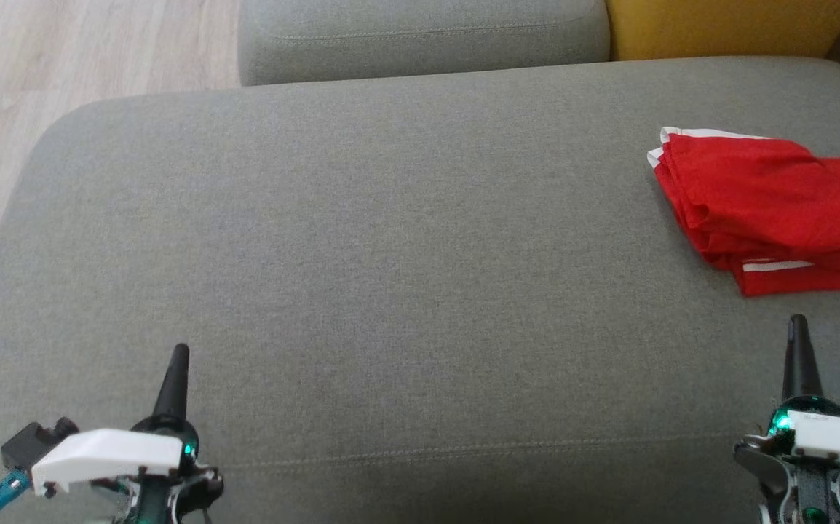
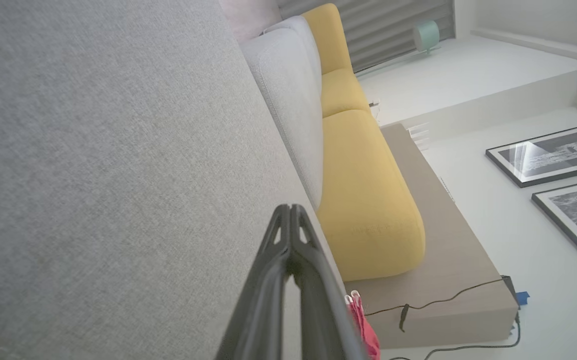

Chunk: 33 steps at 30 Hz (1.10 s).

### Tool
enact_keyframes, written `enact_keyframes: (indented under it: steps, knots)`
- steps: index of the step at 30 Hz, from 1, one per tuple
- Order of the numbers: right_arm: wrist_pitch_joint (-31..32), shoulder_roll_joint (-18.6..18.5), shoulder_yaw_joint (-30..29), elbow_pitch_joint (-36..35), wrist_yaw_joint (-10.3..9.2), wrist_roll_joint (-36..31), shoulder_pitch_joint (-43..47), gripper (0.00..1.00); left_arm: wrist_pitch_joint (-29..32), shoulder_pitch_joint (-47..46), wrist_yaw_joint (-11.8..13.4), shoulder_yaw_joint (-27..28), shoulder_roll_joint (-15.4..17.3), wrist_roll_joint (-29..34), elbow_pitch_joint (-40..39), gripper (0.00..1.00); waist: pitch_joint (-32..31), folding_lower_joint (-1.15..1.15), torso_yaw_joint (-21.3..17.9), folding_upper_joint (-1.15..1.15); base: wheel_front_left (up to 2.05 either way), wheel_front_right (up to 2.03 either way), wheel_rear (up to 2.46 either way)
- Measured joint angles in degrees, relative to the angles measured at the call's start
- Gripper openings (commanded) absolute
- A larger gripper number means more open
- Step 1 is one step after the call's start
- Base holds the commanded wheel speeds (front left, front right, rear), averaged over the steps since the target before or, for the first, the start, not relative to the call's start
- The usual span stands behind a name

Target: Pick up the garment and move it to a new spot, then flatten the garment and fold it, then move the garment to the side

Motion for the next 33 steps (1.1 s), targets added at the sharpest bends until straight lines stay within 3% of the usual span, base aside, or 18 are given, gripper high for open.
enact_keyframes:
  steps: [33]
  knots:
    - [5.0,0.0,-3.2,0.4,0.00,21.2,-2.4,0.00,5.1,-3.9,-2.8,4.7,-0.1,-20.6,2.2,0.00,0.3,0.00,-1.4,0.00,0.00,0.00,0.00]
